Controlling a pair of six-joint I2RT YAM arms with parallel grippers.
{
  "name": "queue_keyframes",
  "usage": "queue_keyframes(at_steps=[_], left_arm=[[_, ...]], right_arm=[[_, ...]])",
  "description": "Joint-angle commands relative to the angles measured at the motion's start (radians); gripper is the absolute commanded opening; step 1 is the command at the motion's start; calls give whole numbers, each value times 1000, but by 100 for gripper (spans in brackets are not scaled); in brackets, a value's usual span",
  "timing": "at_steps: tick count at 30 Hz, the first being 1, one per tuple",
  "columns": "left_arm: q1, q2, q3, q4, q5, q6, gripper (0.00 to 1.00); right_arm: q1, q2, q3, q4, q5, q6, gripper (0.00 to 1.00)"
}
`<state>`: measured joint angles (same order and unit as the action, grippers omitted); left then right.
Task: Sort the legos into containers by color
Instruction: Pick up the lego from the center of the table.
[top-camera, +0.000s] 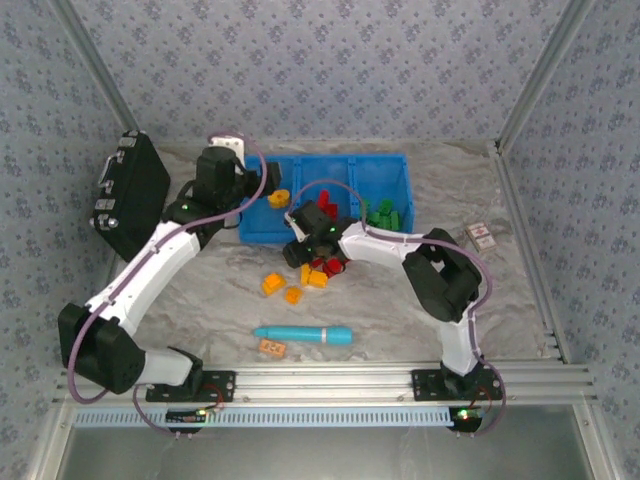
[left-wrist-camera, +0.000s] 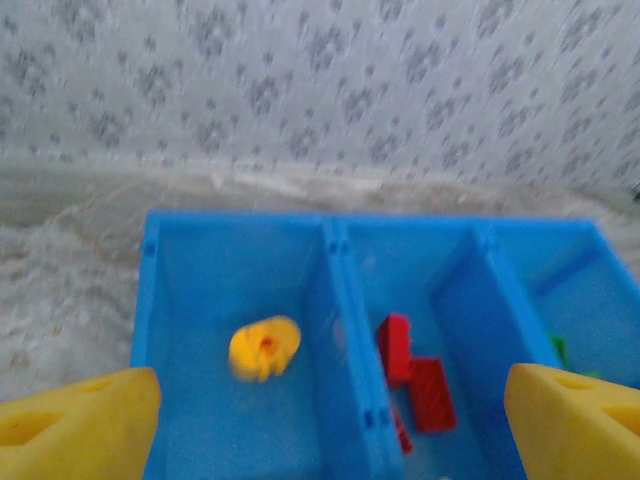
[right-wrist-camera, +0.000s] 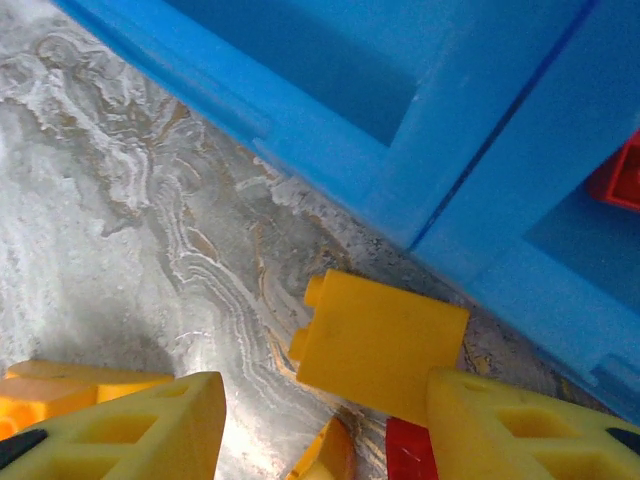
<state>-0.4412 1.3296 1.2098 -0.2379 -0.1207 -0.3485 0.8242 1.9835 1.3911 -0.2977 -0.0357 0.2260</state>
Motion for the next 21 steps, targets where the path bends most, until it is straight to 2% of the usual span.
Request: queue_keyframes(at_steps=[1, 11, 21], left_arm=[[-1, -110, -9, -54, -34, 24, 89], [55, -333, -124, -161, -86, 35, 93], [116, -412, -162, -190, -56, 38, 94]], right_arm=[[2, 38, 49, -74, 56, 35, 57], [-5, 125, 146, -154, 129, 110, 62], [-12, 190, 213, -202, 157, 119, 62]])
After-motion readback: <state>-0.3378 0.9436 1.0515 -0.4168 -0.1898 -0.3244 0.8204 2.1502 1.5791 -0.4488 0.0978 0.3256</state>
